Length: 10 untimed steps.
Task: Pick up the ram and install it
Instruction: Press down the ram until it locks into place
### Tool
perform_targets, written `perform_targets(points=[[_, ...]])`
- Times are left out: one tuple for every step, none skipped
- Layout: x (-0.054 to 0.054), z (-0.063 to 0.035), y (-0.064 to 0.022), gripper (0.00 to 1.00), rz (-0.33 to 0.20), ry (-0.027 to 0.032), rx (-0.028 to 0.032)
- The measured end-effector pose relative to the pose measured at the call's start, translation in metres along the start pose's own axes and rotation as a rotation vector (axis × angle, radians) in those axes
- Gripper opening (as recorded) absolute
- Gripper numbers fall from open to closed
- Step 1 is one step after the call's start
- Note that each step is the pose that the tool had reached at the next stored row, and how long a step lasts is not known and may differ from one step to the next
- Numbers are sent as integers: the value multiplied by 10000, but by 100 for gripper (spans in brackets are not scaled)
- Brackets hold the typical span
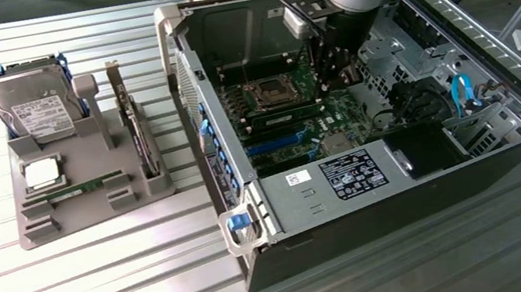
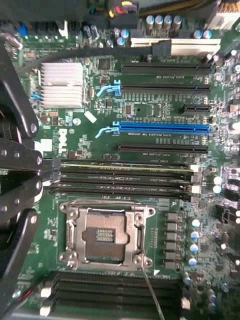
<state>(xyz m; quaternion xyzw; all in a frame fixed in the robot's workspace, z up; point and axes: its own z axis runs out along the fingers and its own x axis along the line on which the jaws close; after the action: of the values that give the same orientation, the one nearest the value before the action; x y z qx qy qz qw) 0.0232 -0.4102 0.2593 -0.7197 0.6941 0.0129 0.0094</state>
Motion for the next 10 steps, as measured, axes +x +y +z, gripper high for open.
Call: perform_targets(points=[[-2,-75,0,11,1,0,0],[-4,-131,1,11,0,3,0],[-5,-167,2,11,-1,0,0],[-6,-167,20,11,0,-56,2],[-7,-167,56,11,0,-99,4],[-9,-166,101,11,-1,-131,6],[-11,-165,148,11,-1,-154,7],[-12,-166,198,11,0,-171,7],[-14,-166,241,11,-2,-184,7],[-15,-165,290,11,-1,-198,8]])
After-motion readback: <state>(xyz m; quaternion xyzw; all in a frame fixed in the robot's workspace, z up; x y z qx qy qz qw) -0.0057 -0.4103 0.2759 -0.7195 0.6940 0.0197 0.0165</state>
